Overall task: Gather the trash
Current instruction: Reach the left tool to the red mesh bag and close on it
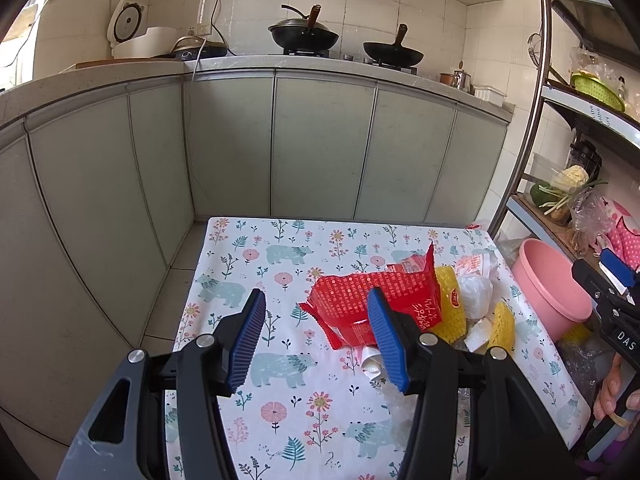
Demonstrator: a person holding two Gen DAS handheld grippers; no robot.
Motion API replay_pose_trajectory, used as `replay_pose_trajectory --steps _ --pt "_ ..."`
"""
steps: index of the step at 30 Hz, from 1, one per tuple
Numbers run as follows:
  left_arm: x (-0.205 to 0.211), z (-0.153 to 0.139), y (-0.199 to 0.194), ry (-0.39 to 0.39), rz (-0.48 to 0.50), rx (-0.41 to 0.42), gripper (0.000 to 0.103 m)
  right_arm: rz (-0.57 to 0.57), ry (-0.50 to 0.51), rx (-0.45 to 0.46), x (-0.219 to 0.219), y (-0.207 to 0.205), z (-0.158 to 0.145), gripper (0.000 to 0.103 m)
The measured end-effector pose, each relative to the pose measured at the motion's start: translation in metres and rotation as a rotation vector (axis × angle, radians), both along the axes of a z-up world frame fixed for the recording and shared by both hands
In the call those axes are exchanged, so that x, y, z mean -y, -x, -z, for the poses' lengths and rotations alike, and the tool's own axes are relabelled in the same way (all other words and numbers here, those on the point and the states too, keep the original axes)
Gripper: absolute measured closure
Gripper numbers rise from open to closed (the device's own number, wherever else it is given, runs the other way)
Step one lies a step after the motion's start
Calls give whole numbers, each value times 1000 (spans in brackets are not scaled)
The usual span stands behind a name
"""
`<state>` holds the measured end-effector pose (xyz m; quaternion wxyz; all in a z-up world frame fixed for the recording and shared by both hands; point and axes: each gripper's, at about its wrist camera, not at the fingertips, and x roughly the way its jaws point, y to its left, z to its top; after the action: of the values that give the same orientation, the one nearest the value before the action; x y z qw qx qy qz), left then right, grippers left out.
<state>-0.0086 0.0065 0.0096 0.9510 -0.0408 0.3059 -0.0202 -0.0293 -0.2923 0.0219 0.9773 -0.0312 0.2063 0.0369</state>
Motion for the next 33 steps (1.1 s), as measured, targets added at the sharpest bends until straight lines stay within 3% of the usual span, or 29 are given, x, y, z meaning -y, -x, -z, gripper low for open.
replay_pose_trajectory --steps 9,15,19,30,33 --pt "2 11 -14 79 127 -73 45 -16 -29 -55 7 -6 12 13" --pt "26 19 -35 59 190 -132 42 -27 -57 -95 14 -11 22 13" --pt "42 19 -52 91 173 -166 40 -36 -76 -114 17 -15 28 13" --pt "70 42 -87 81 85 -292 40 -79 -113 -145 23 -23 41 13" --pt "71 53 -92 72 73 -317 46 -95 -119 -157 23 -24 45 13"
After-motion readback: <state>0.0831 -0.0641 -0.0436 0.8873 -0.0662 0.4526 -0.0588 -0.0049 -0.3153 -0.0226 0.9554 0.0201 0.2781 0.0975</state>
